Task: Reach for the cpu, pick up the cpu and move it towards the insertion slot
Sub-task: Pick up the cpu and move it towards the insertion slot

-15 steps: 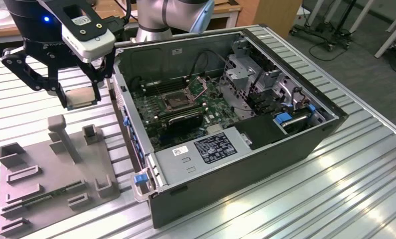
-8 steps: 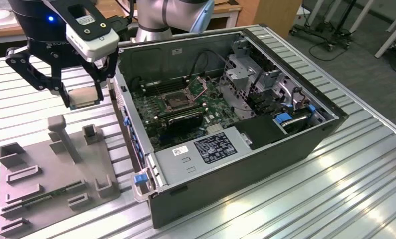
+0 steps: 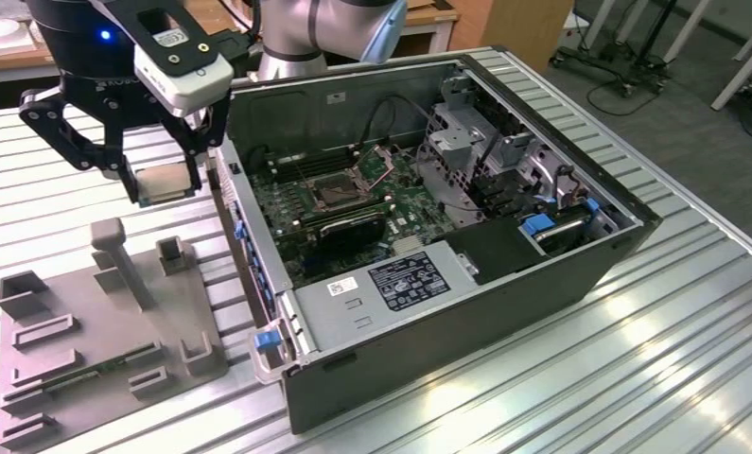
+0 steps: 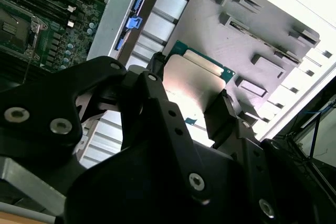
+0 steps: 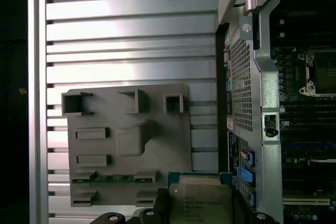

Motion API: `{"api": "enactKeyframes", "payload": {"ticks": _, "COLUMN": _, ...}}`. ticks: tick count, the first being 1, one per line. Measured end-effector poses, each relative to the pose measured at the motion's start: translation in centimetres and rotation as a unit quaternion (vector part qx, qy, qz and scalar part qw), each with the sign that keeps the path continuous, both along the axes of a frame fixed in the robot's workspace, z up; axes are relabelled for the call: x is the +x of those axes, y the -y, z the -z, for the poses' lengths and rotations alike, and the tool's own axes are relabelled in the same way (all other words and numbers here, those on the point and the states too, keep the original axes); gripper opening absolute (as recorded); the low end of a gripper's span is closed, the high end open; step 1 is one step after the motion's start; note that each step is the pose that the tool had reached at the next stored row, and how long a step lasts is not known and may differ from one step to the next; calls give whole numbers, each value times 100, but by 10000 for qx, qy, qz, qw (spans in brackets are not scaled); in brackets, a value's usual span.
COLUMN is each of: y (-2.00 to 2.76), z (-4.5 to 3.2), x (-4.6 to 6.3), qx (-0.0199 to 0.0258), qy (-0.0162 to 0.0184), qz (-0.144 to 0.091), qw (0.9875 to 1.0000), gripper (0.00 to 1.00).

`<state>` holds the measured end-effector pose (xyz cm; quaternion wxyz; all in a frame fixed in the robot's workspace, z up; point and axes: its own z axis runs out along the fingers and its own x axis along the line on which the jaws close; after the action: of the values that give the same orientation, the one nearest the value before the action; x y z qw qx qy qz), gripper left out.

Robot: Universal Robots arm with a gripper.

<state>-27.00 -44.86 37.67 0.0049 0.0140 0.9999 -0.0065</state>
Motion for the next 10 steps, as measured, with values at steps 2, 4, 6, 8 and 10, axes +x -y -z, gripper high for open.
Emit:
{"api": "enactKeyframes", "payload": {"ticks": 2, "y": 0, "z": 0, "x": 9, "qx": 0, "qy": 0, "qz": 0, "qw": 10000, "gripper": 55}}
{"api": "enactKeyframes", "payload": {"ticks": 4, "y": 0, "z": 0, "x": 19, "qx": 0, "qy": 0, "qz": 0, "qw": 10000, "gripper": 55}}
{"api": "enactKeyframes", "payload": {"ticks": 6, "y": 0, "z": 0, "x": 27, "qx": 0, "qy": 0, "qz": 0, "qw": 10000, "gripper": 55}}
{"api": "enactKeyframes", "payload": {"ticks": 8, "y": 0, "z": 0, "x": 36, "qx": 0, "qy": 0, "qz": 0, "qw": 10000, "gripper": 55}}
{"api": "enactKeyframes", "payload": {"ticks": 10, "y": 0, "z": 0, "x": 45, "qx": 0, "qy": 0, "qz": 0, "qw": 10000, "gripper": 55}}
